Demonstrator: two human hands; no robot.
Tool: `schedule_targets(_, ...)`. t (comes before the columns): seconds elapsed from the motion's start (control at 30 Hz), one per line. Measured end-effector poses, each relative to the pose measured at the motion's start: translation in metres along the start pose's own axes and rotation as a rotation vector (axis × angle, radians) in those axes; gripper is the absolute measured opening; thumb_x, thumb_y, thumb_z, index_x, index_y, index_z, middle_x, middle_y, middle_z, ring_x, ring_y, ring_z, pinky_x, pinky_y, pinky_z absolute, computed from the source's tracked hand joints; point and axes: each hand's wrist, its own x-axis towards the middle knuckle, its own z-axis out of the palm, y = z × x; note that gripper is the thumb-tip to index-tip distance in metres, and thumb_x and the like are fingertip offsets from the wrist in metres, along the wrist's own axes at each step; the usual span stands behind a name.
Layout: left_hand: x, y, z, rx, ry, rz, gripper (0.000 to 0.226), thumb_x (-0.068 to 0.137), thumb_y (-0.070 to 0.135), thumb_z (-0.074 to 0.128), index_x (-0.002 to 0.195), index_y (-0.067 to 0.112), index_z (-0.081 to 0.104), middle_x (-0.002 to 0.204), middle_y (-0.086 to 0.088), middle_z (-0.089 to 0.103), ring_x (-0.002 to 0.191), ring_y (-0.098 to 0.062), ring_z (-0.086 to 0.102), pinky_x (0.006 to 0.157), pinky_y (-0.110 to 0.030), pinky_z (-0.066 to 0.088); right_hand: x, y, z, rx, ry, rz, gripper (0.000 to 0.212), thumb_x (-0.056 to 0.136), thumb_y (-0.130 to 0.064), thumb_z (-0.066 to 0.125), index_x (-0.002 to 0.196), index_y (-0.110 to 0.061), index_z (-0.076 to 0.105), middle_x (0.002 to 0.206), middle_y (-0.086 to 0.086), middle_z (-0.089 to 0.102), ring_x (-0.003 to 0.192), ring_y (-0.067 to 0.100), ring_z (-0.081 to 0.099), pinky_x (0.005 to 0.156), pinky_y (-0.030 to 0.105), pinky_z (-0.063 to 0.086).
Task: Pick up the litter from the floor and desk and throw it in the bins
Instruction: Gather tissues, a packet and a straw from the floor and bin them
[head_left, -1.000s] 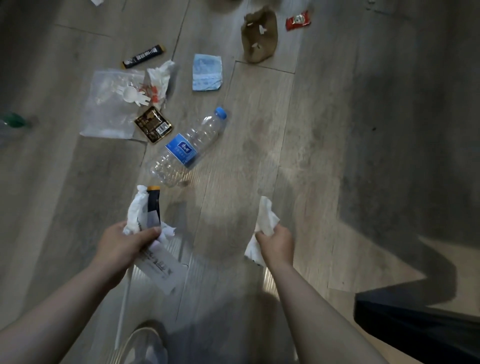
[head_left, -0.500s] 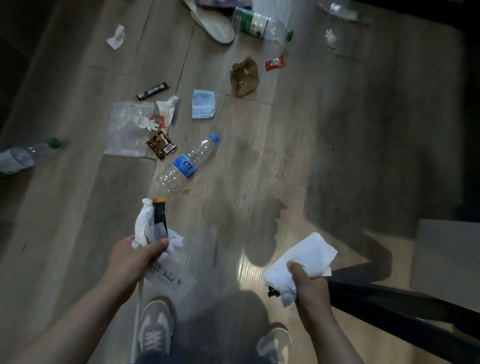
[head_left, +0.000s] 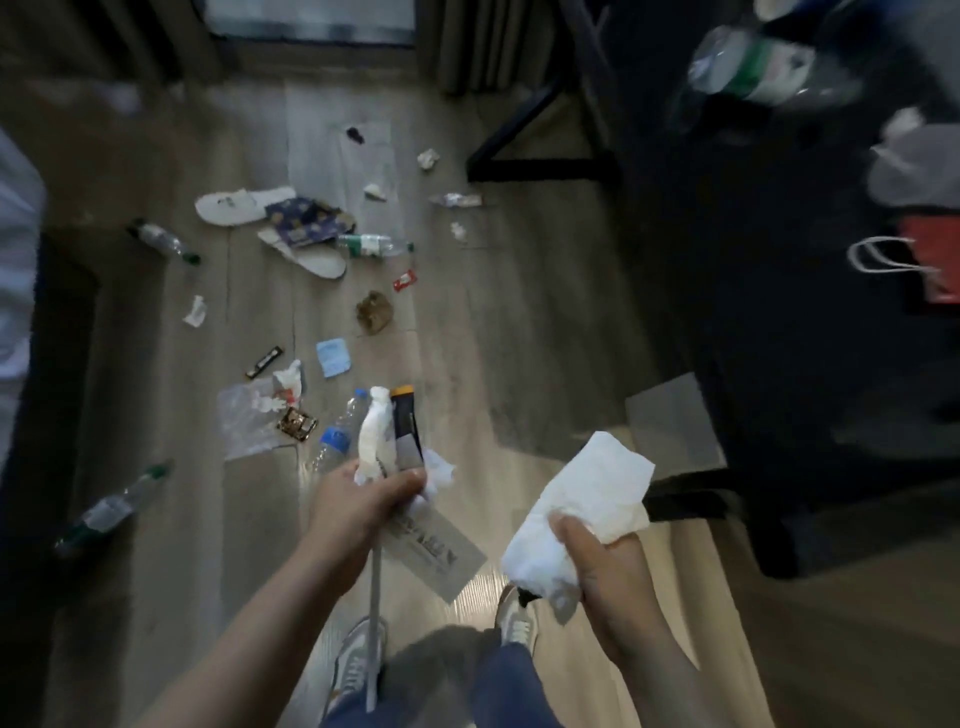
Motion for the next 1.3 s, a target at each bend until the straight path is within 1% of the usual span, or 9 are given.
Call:
schedule_targets(0.13,-0.085,0.055,0.001,0.103,-0.152,0.056,0.004,0.079,0.002,0.07,0.08,-0.002,0.069,0.065,-0.013,0.069,0.06,-0.025,0.065,0.061,-0.035,0.054,-0.105,-0.045,-0.015,0.035,0.161,-0.061,0.012,0.087,-0.003,0.064,0.098,-0.004,0.067,0.091,0.011,0.073,0.087,0.024,0.07,0.076,0.039,0.056)
schedule_targets(0.27,-0.163,0.097,0.018,0.169,-0.334,0.097,0.008,0.078,0.001,0.071,0.07,0.004,0.07,0.062,-0.012,0.07,0.055,-0.023,0.068,0.052,-0.032,0.058,-0.19,-0.086,-0.042,0.096,0.268,-0.194,0.01,0.084,0.001,0.065,0.083,-0.009,0.067,0.073,0.002,0.074,0.07,0.014,0.071,0.055,0.023,0.053)
schedule_targets(0.43,-0.264,0.117,0.087,0.28,-0.591,0.217,0.004,0.073,0.008,0.078,0.075,0.009,0.075,0.075,-0.015,0.074,0.07,-0.029,0.071,0.064,-0.039,0.058,-0.29,-0.099,-0.11,0.135,0.492,-0.342,0.017,0.078,-0.004,0.067,0.068,-0.017,0.061,0.063,-0.004,0.068,0.057,0.007,0.066,0.049,0.019,0.051)
schedule_targets(0.53,-0.337,0.101,0.139,0.362,-0.788,0.259,0.021,0.064,0.02,0.08,0.082,0.01,0.074,0.083,-0.016,0.074,0.078,-0.032,0.072,0.074,-0.044,0.058,-0.359,-0.078,-0.168,0.159,0.647,-0.36,0.03,0.076,-0.005,0.064,0.049,-0.012,0.052,0.046,-0.001,0.054,0.041,0.009,0.052,0.041,0.018,0.04)
schedule_targets(0.67,-0.454,0.032,0.209,0.49,-1.015,0.289,0.019,0.073,0.016,0.079,0.089,0.008,0.074,0.086,-0.017,0.074,0.08,-0.033,0.071,0.076,-0.045,0.058,-0.471,-0.016,-0.254,0.21,0.934,-0.342,0.014,0.072,-0.005,0.067,0.061,-0.006,0.058,0.053,-0.002,0.057,0.046,0.007,0.049,0.044,0.02,0.039)
schedule_targets(0.77,-0.556,-0.052,0.249,0.562,-1.207,0.242,0.01,0.079,0.007,0.071,0.089,0.006,0.075,0.084,-0.015,0.075,0.077,-0.029,0.071,0.067,-0.034,0.057,-0.569,0.053,-0.312,0.218,1.103,-0.267,0.026,0.07,-0.009,0.066,0.053,-0.013,0.047,0.052,-0.005,0.042,0.048,0.009,0.033,0.045,0.023,0.03)
schedule_targets(0.93,-0.705,-0.18,0.283,0.707,-1.451,0.195,0.004,0.078,0.013,0.072,0.077,0.01,0.075,0.064,-0.009,0.07,0.051,-0.02,0.063,0.047,-0.027,0.046,-0.716,0.165,-0.385,0.273,1.399,-0.14,0.028,0.069,-0.005,0.066,0.049,-0.015,0.048,0.046,-0.011,0.041,0.045,0.007,0.032,0.037,0.014,0.027)
schedule_targets(1.1,-0.816,-0.285,0.301,0.84,-1.637,0.117,0.023,0.067,0.009,0.077,0.086,-0.003,0.072,0.08,-0.024,0.069,0.07,-0.03,0.064,0.069,-0.043,0.052,-0.818,0.257,-0.429,0.356,1.579,-0.014,0.01,0.069,-0.005,0.066,0.062,-0.002,0.059,0.05,-0.006,0.054,0.045,0.005,0.043,0.038,0.014,0.033)
schedule_targets(1.3,-0.914,-0.397,0.332,0.982,-1.825,0.158,0.032,0.057,0.021,0.075,0.076,-0.004,0.067,0.065,-0.011,0.059,0.062,-0.021,0.053,0.061,-0.032,0.043,-0.89,0.361,-0.482,0.454,1.737,0.168,0.019,0.069,-0.014,0.068,0.055,-0.014,0.056,0.043,-0.014,0.057,0.039,-0.002,0.049,0.036,0.009,0.032)
